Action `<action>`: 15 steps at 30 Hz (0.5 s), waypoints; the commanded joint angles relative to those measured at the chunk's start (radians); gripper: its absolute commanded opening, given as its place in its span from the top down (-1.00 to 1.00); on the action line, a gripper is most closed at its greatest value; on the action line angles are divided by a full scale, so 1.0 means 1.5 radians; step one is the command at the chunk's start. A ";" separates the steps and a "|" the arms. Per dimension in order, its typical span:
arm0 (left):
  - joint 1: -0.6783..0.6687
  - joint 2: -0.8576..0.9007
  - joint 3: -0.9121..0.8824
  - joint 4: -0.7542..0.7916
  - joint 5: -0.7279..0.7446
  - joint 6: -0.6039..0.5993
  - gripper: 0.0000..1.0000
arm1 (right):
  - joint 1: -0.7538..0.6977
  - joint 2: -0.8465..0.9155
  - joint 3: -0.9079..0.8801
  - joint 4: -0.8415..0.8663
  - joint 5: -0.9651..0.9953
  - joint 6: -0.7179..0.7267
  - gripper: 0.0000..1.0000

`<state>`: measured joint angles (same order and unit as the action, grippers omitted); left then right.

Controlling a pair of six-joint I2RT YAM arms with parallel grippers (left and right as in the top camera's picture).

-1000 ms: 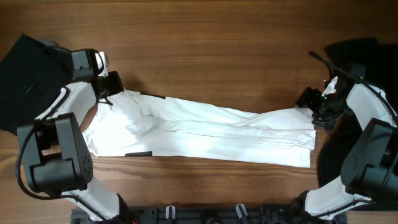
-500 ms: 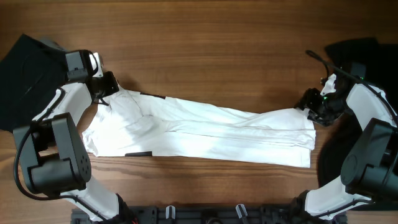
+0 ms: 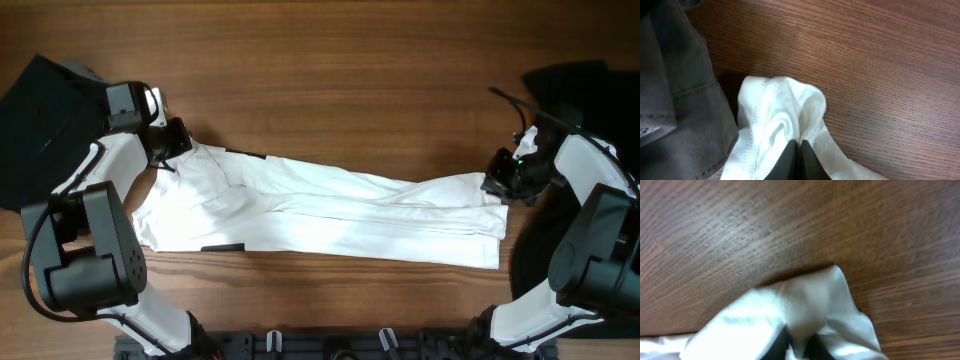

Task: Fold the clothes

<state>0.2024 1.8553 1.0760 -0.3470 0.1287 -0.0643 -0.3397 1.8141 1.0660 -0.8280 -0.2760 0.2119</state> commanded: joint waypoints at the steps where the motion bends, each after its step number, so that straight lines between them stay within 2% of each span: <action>1: 0.004 0.003 -0.002 -0.006 0.004 0.003 0.92 | -0.010 0.002 -0.004 0.027 -0.019 0.024 0.91; 4: 0.004 0.001 -0.002 -0.006 0.003 0.003 0.92 | -0.026 -0.002 0.009 0.047 -0.019 0.060 0.91; 9: 0.006 -0.010 -0.002 -0.006 0.004 -0.002 0.92 | -0.041 -0.002 0.014 0.059 -0.012 0.064 0.91; 15: 0.007 -0.023 -0.002 -0.003 0.006 -0.022 0.92 | -0.053 -0.002 0.014 0.125 -0.020 0.076 0.92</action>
<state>0.2035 1.8549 1.0760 -0.3550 0.1291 -0.0658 -0.4030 1.8141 1.0630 -0.6846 -0.2951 0.2985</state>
